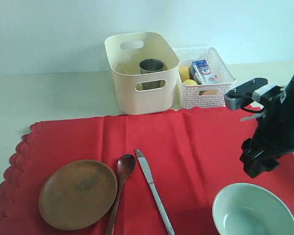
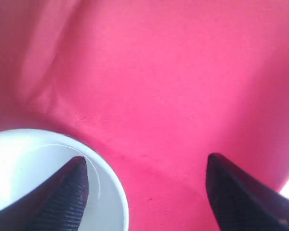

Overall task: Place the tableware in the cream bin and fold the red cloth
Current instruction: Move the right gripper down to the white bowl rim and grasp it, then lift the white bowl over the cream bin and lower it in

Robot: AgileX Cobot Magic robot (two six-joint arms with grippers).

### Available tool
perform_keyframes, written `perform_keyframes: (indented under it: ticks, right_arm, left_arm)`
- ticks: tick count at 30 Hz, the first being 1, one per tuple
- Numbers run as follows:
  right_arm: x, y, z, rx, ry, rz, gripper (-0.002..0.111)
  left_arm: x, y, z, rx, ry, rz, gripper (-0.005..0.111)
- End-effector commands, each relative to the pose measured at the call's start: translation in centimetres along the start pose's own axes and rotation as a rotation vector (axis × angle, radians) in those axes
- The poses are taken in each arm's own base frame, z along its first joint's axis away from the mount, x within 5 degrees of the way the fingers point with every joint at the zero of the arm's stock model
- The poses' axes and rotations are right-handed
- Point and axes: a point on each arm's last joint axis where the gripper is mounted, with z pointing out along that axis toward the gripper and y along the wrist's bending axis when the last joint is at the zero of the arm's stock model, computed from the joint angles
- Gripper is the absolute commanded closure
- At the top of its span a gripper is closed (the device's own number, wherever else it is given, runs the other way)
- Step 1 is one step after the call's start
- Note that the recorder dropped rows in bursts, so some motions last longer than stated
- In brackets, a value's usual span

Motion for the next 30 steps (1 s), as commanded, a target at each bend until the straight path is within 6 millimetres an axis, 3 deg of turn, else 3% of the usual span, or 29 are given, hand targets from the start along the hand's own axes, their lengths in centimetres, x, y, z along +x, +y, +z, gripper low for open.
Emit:
perform_keyframes:
  ticks: [1, 9, 20, 23, 27, 30]
  right_arm:
    - [0.3, -0.4, 0.7, 0.047, -0.034, -0.018, 0.043]
    - [0.3, 0.2, 2.1, -0.036, -0.026, -0.078, 0.048]
    - [0.2, 0.5, 5.9, -0.135, 0.095, -0.132, 0.052]
    - [0.2, 0.5, 6.5, -0.143, 0.114, -0.130, 0.070]
    - [-0.3, 0.4, 6.1, -0.144, 0.109, -0.133, 0.108]
    - [-1.5, 0.3, 4.5, -0.163, 0.091, -0.123, 0.108]
  left_arm:
    - [0.0, 0.0, 0.0, 0.001, -0.007, -0.002, 0.107]
    - [0.0, 0.0, 0.0, 0.001, -0.007, -0.002, 0.107]
    - [0.0, 0.0, 0.0, 0.001, -0.007, -0.002, 0.107]
    - [0.0, 0.0, 0.0, 0.001, -0.007, -0.002, 0.107]
    - [0.0, 0.0, 0.0, 0.001, -0.007, -0.002, 0.107]
    - [0.0, 0.0, 0.0, 0.001, -0.007, -0.002, 0.107]
